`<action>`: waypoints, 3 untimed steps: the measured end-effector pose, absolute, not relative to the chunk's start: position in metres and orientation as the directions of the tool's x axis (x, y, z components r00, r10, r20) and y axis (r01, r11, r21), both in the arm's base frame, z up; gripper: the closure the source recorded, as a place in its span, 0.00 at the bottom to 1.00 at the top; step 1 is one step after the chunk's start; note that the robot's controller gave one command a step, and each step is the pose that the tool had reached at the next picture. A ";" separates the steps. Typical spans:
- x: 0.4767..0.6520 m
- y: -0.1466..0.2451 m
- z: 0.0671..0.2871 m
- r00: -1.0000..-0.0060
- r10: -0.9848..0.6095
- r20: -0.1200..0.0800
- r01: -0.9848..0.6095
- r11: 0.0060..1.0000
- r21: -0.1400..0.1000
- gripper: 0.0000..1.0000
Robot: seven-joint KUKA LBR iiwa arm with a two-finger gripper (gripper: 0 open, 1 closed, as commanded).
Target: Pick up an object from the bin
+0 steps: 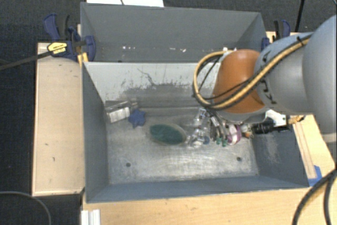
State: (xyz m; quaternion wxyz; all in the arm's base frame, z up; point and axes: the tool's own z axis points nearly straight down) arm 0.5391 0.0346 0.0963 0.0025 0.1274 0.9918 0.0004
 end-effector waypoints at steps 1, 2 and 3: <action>0.563 0.061 0.169 -0.985 0.172 -0.011 0.172 0.985 0.004 1.00; 0.561 0.059 0.165 -0.985 0.173 -0.002 0.173 0.985 0.000 0.00; 0.546 0.131 0.071 -0.996 0.086 -0.004 0.086 0.996 0.007 0.00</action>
Offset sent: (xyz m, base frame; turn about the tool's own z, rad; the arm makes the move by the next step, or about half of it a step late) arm 0.0211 0.0246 0.0677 -0.0813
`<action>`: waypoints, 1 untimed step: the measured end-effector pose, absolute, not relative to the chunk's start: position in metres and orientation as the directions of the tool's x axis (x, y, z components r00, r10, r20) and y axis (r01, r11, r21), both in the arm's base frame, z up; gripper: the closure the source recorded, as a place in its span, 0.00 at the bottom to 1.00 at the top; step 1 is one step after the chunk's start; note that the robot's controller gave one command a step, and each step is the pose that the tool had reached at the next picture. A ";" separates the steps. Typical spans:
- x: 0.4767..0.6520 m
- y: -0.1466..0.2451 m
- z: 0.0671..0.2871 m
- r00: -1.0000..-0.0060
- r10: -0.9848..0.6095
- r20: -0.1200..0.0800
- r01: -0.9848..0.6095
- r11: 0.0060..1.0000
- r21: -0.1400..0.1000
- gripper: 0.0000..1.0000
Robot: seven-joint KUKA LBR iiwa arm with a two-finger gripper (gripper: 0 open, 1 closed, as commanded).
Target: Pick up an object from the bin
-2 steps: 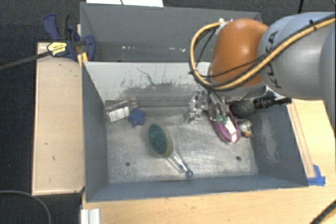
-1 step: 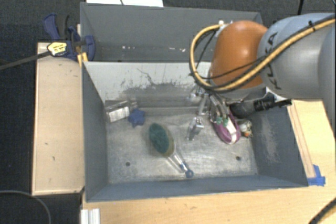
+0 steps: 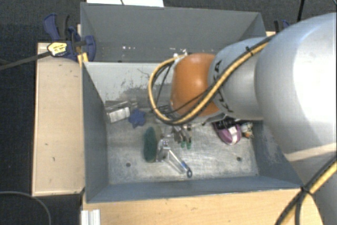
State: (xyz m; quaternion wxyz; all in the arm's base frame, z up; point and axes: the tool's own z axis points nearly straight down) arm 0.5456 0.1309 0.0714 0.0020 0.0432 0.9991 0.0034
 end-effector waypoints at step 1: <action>0.512 0.175 0.078 -0.995 -0.101 0.001 -0.101 0.995 0.001 0.00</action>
Offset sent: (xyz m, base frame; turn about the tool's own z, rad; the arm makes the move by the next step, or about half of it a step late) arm -0.0338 0.0432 0.0062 -0.1882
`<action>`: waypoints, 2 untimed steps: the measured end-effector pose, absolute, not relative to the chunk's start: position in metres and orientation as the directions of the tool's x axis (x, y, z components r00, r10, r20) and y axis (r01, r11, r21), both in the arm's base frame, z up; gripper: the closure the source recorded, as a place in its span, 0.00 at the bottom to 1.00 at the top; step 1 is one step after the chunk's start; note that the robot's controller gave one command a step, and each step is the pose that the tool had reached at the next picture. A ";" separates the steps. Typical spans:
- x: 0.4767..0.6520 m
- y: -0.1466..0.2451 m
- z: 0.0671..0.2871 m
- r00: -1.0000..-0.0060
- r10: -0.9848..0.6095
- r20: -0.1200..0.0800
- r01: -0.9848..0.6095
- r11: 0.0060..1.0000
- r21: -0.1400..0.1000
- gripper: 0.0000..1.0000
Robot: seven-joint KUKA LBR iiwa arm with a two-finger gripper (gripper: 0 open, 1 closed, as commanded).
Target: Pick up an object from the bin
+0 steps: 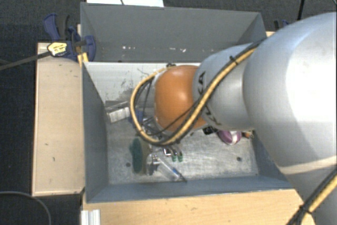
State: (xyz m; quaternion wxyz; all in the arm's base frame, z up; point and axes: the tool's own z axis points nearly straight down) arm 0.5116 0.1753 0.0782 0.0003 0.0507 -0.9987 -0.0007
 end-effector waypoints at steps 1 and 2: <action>0.497 0.181 0.091 -0.987 0.163 0.004 0.163 0.987 -0.001 0.00; 0.498 0.181 0.091 -0.987 0.163 0.000 0.163 0.987 0.000 1.00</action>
Offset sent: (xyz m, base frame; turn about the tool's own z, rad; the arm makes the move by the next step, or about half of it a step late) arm -0.0146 0.0056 0.0124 0.2655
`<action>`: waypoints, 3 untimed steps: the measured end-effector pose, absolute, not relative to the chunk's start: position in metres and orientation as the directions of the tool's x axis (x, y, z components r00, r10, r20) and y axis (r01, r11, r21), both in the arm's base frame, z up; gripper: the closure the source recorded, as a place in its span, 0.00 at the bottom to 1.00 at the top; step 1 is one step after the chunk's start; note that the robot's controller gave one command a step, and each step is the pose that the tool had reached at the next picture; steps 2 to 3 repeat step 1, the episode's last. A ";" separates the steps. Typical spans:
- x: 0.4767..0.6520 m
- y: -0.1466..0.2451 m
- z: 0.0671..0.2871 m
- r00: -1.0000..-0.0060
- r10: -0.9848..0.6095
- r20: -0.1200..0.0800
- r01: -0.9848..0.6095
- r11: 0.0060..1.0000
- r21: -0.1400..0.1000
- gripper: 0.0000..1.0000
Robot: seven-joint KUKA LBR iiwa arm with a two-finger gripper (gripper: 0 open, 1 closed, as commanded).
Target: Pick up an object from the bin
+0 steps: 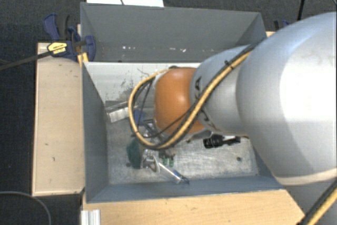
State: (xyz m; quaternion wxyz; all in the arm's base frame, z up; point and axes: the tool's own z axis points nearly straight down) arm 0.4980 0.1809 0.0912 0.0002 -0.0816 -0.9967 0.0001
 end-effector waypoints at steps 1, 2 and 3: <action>0.504 0.169 0.261 -0.997 -0.082 -0.010 -0.082 0.997 0.002 1.00; 0.504 0.169 0.261 -0.997 -0.082 -0.010 -0.082 0.997 0.002 1.00; 0.504 0.169 0.261 -0.997 -0.082 -0.010 -0.082 0.997 0.002 1.00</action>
Offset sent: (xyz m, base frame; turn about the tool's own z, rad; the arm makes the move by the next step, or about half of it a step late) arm 0.0043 -0.0117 0.1654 -0.2461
